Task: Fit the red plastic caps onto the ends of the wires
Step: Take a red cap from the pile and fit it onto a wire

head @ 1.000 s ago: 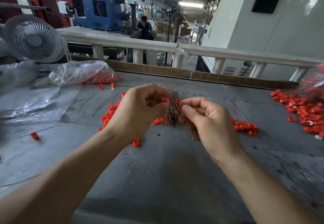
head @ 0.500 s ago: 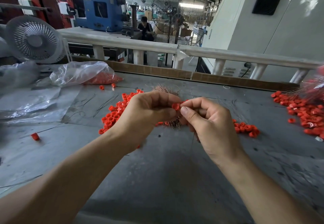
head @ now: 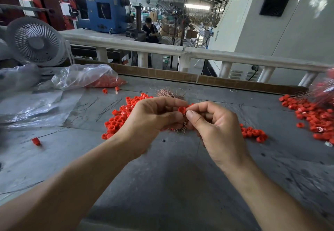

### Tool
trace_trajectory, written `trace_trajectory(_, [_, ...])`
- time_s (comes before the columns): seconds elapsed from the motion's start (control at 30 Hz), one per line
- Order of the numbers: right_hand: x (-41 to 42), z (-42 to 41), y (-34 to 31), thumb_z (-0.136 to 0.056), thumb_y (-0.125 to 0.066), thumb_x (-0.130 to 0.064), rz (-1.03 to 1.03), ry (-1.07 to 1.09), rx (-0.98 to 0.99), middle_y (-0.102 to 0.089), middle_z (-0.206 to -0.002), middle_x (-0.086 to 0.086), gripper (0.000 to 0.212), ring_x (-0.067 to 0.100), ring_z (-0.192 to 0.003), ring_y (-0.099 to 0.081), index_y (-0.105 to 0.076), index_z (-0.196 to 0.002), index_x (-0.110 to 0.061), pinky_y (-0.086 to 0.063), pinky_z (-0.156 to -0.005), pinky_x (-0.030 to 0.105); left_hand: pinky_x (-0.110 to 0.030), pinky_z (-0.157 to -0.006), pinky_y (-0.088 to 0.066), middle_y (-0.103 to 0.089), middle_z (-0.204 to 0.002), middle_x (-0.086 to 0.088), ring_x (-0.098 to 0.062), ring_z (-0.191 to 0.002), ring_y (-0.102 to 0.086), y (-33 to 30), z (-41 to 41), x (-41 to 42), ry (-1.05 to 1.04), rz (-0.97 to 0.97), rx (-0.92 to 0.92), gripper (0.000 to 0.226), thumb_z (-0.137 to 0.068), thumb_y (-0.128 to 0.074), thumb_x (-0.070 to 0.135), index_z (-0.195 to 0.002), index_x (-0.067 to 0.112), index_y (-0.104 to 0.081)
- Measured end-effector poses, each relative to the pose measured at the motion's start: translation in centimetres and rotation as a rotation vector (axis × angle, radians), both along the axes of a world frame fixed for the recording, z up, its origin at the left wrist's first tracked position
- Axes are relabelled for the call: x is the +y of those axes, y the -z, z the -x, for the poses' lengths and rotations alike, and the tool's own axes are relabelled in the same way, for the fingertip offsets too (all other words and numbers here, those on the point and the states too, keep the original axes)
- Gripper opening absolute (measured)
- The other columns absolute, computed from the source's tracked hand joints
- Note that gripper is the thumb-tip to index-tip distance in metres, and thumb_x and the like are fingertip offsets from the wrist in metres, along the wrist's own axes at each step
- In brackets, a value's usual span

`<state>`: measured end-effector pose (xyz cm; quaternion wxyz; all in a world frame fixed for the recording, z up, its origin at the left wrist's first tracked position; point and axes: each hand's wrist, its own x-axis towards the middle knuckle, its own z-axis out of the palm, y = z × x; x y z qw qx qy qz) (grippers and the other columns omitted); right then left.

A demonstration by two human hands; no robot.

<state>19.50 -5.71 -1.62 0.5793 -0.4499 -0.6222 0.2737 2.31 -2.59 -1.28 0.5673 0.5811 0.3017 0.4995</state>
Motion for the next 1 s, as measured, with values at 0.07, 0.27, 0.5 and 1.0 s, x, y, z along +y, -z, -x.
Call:
trace_trajectory(0.07, [-0.04, 0.05, -0.05, -0.093, -0.072, -0.010, -0.005, 0.004, 0.012, -0.072, -0.070, -0.005, 0.015, 0.000, -0.059, -0.062, -0.074, -0.085, -0.022, -0.045, -0.057, 0.010, -0.024, -0.073, -0.059, -0.071, -0.092, -0.018, -0.022, -0.081, -0.071, 0.07, -0.08, 0.04, -0.040, -0.015, 0.027, 0.022, -0.086, -0.071, -0.003, -0.106, 0.005, -0.074])
trace_trajectory(0.27, [-0.07, 0.32, 0.02, -0.092, -0.075, -0.013, -0.004, 0.029, -0.004, -0.075, -0.075, -0.004, 0.014, 0.005, -0.067, -0.069, -0.073, -0.084, -0.024, -0.054, -0.064, 0.017, -0.031, -0.078, -0.063, -0.077, -0.092, -0.015, -0.025, -0.084, -0.076, -0.13, -0.19, -0.39, -0.033, -0.019, 0.014, 0.022, -0.082, -0.072, 0.001, -0.104, 0.006, -0.074])
trace_trajectory(0.5, [-0.18, 0.05, -0.22, -0.092, -0.075, -0.012, -0.018, 0.038, -0.012, -0.073, -0.073, -0.005, 0.013, 0.004, -0.066, -0.067, -0.073, -0.084, -0.022, -0.054, -0.063, 0.018, -0.034, -0.080, -0.063, -0.077, -0.090, -0.016, -0.024, -0.085, -0.077, -0.24, -0.21, -0.46, -0.005, 0.022, -0.022, 0.021, -0.081, -0.069, 0.004, -0.100, 0.010, -0.075])
trace_trajectory(1.0, [0.14, 0.09, 0.37, -0.090, -0.073, -0.021, -0.037, 0.031, -0.070, -0.072, -0.072, 0.000, 0.010, 0.020, -0.068, -0.068, -0.073, -0.083, -0.027, -0.057, -0.064, 0.036, -0.026, -0.072, -0.062, -0.078, -0.088, -0.012, -0.022, -0.081, -0.076, -0.17, -0.26, -0.35, -0.071, -0.012, -0.029, 0.031, -0.072, -0.076, 0.005, -0.102, 0.003, -0.071])
